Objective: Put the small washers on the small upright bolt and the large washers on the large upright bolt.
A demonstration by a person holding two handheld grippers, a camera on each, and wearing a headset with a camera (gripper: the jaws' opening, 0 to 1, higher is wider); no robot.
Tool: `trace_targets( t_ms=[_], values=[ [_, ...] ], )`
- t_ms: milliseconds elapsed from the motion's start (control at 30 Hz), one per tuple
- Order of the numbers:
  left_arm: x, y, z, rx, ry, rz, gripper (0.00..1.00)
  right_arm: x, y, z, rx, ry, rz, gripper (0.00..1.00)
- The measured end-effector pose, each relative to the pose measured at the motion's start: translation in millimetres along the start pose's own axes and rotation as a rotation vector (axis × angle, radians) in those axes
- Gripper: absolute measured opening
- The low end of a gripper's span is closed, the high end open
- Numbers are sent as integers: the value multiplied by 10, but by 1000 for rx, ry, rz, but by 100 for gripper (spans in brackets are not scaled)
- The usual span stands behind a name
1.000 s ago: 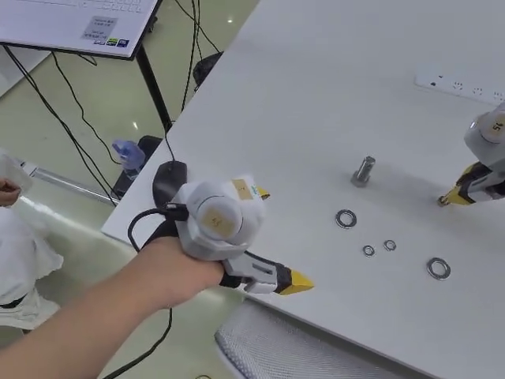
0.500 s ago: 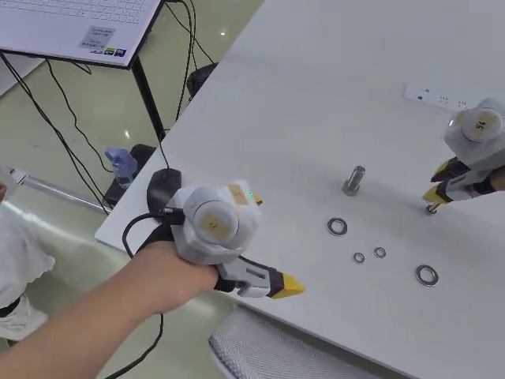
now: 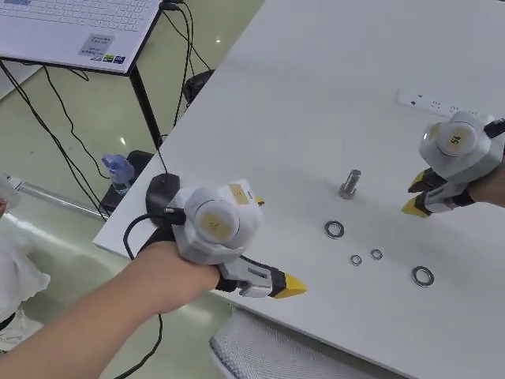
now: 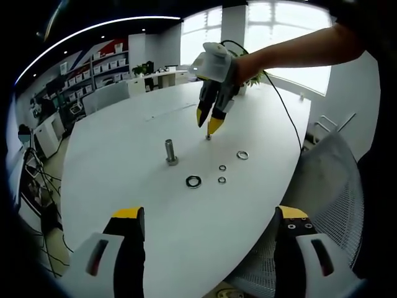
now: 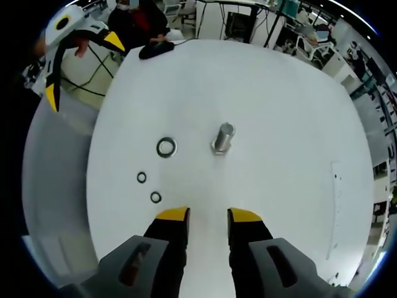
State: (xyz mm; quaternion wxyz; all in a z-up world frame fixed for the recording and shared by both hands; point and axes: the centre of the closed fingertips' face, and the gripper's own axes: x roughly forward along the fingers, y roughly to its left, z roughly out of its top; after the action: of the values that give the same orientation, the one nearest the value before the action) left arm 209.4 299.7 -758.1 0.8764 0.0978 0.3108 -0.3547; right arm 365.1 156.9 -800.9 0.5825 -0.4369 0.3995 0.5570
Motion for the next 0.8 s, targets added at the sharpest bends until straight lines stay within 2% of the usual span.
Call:
trace_targets(
  t_ms=[167,367,600,800],
  values=[
    [-2,-15,-8,4,5,-8,87,5,116,45,19,-33,15,27],
    [-1,-32,-36,1,11,-17,88,66,272,-5,7,-22,27,29],
    [-34,-38,17,-24,-38,-24,91,100,458,-23,11,-23,45,31],
    [-50,-73,13,-4,-43,-38,93,195,623,-43,19,-24,66,32]
  ],
)
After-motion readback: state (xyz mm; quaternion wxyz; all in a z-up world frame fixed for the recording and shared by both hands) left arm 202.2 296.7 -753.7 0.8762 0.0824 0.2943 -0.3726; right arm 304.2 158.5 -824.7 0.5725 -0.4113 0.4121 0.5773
